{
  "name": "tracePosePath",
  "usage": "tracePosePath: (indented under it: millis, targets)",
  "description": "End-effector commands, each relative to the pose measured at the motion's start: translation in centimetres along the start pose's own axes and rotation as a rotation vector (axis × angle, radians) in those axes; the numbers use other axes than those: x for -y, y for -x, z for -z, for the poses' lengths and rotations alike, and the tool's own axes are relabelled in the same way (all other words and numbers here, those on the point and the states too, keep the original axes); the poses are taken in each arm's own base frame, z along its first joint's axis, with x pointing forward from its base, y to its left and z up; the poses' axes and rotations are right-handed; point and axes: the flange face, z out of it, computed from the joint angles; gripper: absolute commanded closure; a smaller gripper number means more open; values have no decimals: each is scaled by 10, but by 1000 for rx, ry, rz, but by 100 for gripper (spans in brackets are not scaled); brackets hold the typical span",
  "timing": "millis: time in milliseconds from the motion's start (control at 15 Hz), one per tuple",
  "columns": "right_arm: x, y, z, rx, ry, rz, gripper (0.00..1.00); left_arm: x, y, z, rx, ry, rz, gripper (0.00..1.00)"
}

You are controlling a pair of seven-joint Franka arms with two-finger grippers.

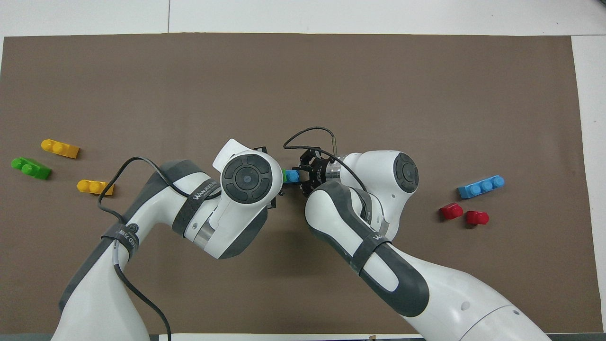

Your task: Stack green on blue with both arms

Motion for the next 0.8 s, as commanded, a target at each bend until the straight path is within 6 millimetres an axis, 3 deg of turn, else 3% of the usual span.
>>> tracePosePath:
  millis: [0, 67, 133, 200, 267, 333, 533, 733]
  targets:
    - [-4, -14, -5, -8, -4, -7, 100, 6, -3, -11, -9, 25, 7, 100]
    - [-3, -14, -5, -8, -4, -9, 97, 10, -3, -16, -15, 27, 6, 100]
    - [-3, -14, -5, -8, -4, -14, 59, 11, -2, -18, -15, 40, 11, 100]
    - [-2, -15, -5, -7, -4, -19, 33, 11, -2, -17, -18, 52, 12, 100]
    - [-2, -16, -4, -7, -5, -22, 22, 11, -1, -17, -26, 59, -9, 100]
    - [0, -19, -2, -8, -6, -28, 16, 10, -2, -16, -44, 75, -55, 1]
    - [13, -38, 11, 8, 13, -54, 11, 1, -8, 7, -37, 104, -141, 0]
    - [37, -82, 42, 5, 45, -62, 3, -10, -26, 29, -63, 99, -155, 0]
